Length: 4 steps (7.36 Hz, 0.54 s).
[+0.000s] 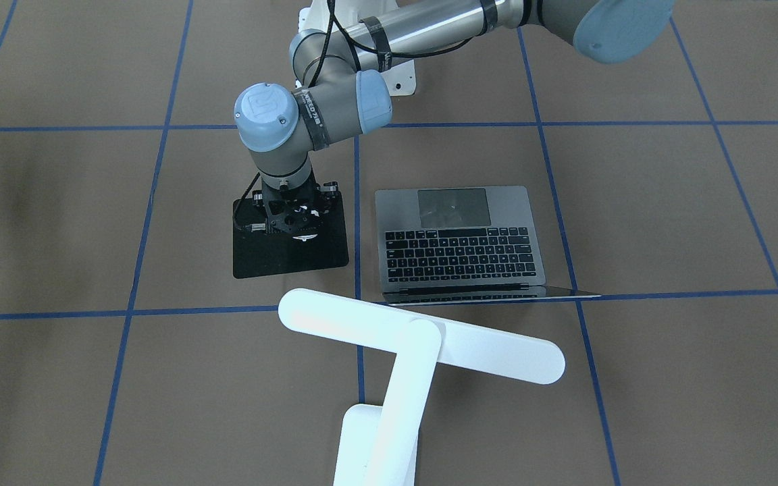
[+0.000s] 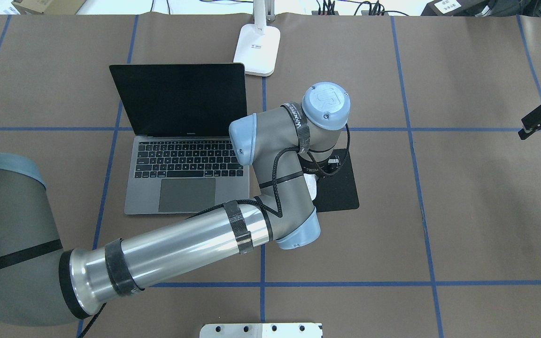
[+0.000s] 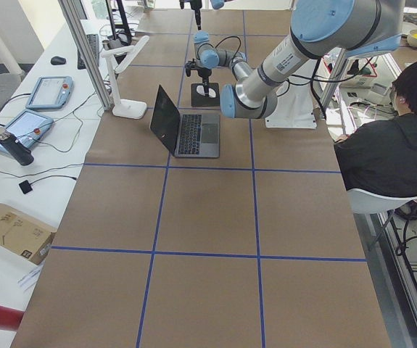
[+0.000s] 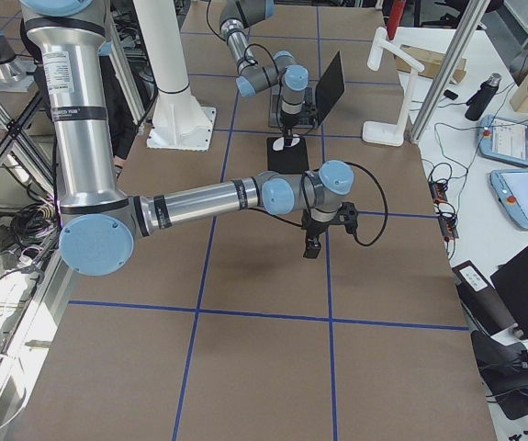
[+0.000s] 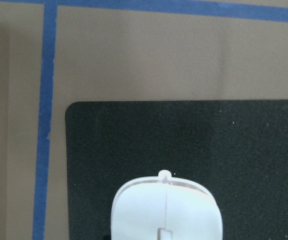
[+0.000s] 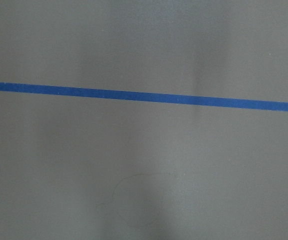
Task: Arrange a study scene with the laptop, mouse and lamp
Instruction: 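Lower the white mouse with the left gripper onto the mouse pad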
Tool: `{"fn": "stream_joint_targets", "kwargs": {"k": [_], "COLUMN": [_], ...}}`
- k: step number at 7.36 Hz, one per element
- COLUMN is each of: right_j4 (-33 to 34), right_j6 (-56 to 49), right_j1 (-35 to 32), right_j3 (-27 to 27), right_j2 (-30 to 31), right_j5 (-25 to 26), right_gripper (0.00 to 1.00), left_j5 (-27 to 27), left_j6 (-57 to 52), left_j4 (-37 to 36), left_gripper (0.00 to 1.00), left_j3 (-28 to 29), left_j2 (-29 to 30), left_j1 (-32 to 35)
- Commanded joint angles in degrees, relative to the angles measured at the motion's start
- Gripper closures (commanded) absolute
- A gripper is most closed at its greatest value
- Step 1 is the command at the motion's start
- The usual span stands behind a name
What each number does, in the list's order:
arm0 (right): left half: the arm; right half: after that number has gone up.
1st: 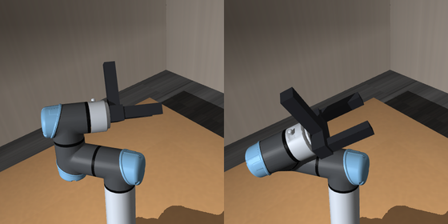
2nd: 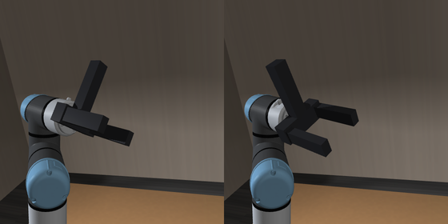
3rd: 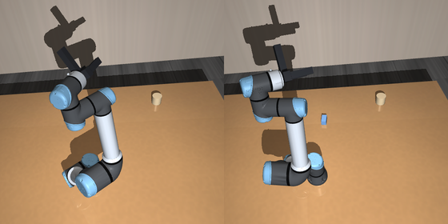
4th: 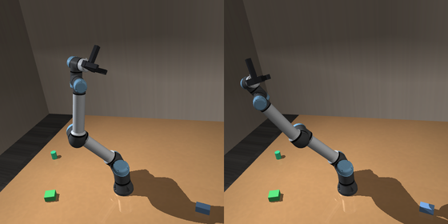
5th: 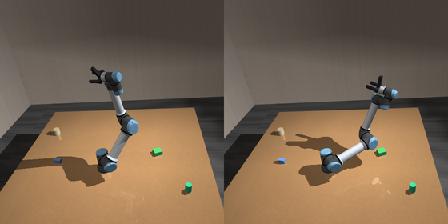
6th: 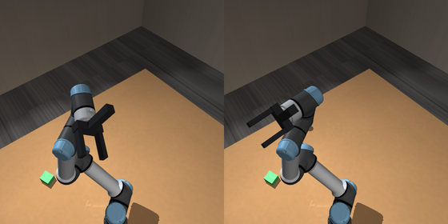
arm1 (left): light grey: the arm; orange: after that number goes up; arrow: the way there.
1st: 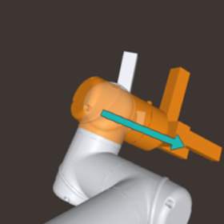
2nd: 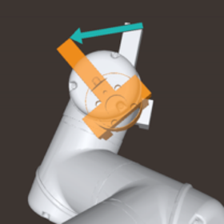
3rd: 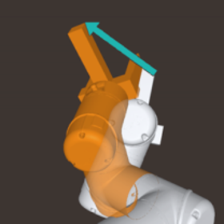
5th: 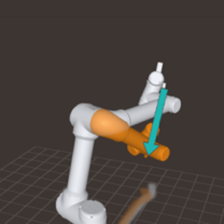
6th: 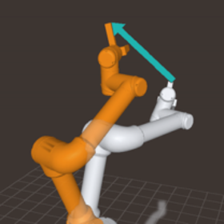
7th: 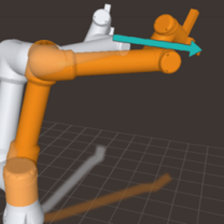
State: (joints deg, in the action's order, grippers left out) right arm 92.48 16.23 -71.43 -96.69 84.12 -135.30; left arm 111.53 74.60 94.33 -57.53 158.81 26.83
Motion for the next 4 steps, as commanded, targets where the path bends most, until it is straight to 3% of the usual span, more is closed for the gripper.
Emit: {"fn": "stream_joint_targets", "kwargs": {"k": [1, 2, 3, 4], "right_j4": [0.07, 0.07, 0.07, 0.07], "right_j6": [0.03, 0.03, 0.03, 0.03], "right_j1": [-0.03, -0.03, -0.03, -0.11], "right_j3": [-0.34, -0.34, -0.34, -0.34], "right_j2": [0.08, 0.08, 0.00, 0.00], "right_j5": [-0.05, -0.05, -0.14, -0.22], "right_gripper": [0.01, 0.01, 0.01, 0.01], "left_j5": [-1.21, -1.31, -1.83, -2.62], "left_j6": [0.11, 0.20, 0.20, 1.33], "left_j4": [1.38, 1.65, 1.83, 2.00], "left_gripper": [0.45, 0.36, 0.01, 0.01], "left_j3": [0.58, 1.10, 1.46, 1.55], "left_j2": [0.01, 0.01, 0.01, 0.09], "left_j1": [0.07, -0.02, -0.20, -0.63]}}
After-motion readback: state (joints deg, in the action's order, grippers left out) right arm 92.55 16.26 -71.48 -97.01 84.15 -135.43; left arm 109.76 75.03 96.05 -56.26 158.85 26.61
